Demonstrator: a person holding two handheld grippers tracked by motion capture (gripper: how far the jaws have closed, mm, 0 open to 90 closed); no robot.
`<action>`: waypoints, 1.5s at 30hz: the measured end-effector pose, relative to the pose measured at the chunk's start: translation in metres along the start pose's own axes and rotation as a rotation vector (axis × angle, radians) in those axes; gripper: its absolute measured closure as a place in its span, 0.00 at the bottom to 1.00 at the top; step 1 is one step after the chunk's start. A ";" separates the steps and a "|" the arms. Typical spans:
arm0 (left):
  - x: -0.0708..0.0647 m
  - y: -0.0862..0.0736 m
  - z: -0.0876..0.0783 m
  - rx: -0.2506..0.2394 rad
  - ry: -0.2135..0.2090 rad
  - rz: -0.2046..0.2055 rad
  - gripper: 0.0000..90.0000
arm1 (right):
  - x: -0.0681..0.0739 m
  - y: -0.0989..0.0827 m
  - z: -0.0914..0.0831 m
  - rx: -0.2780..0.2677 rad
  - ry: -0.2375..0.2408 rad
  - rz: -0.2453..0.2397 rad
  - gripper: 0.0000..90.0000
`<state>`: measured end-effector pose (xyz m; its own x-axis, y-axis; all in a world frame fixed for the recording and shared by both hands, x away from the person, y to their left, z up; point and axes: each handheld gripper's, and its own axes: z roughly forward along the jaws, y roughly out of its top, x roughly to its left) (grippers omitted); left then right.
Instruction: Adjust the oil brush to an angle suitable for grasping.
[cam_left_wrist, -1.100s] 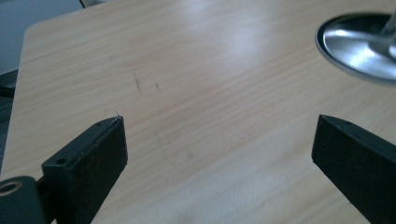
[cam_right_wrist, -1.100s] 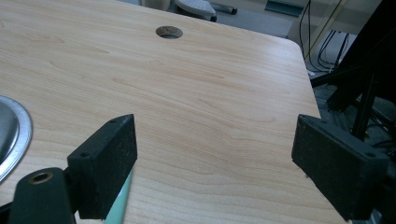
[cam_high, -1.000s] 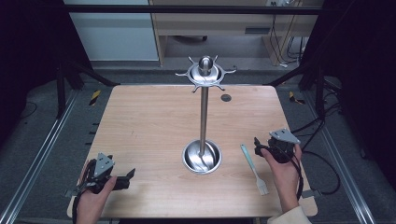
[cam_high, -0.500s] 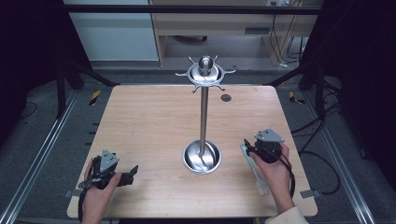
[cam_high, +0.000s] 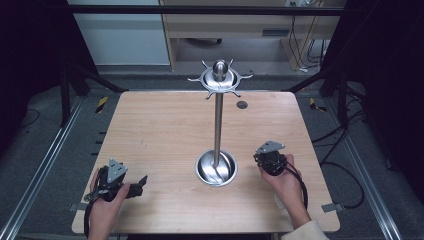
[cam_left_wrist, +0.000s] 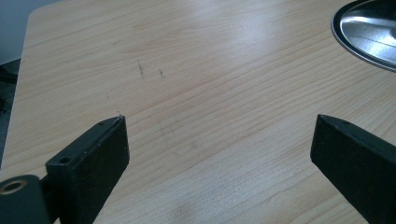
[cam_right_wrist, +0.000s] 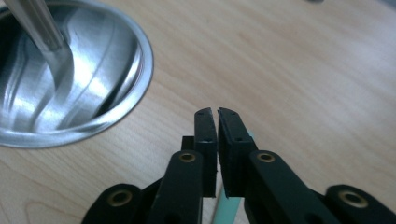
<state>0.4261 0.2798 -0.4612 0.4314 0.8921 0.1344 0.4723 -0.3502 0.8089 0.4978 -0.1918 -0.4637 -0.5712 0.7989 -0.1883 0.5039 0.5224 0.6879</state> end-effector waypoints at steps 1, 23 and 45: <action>0.000 0.000 0.000 -0.001 0.002 0.000 0.05 | 0.000 -0.001 0.002 0.015 0.003 0.003 1.00; 0.000 0.000 0.001 0.009 0.019 0.000 0.05 | -0.009 -0.011 0.024 0.147 0.019 0.053 1.00; 0.000 0.001 -0.008 -0.018 0.045 -0.017 0.05 | -0.022 0.000 -0.015 0.118 -0.010 0.228 0.96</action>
<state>0.4204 0.2818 -0.4558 0.3878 0.9102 0.1456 0.4652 -0.3296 0.8215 0.5008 -0.2135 -0.4491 -0.4281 0.9026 -0.0455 0.6910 0.3594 0.6272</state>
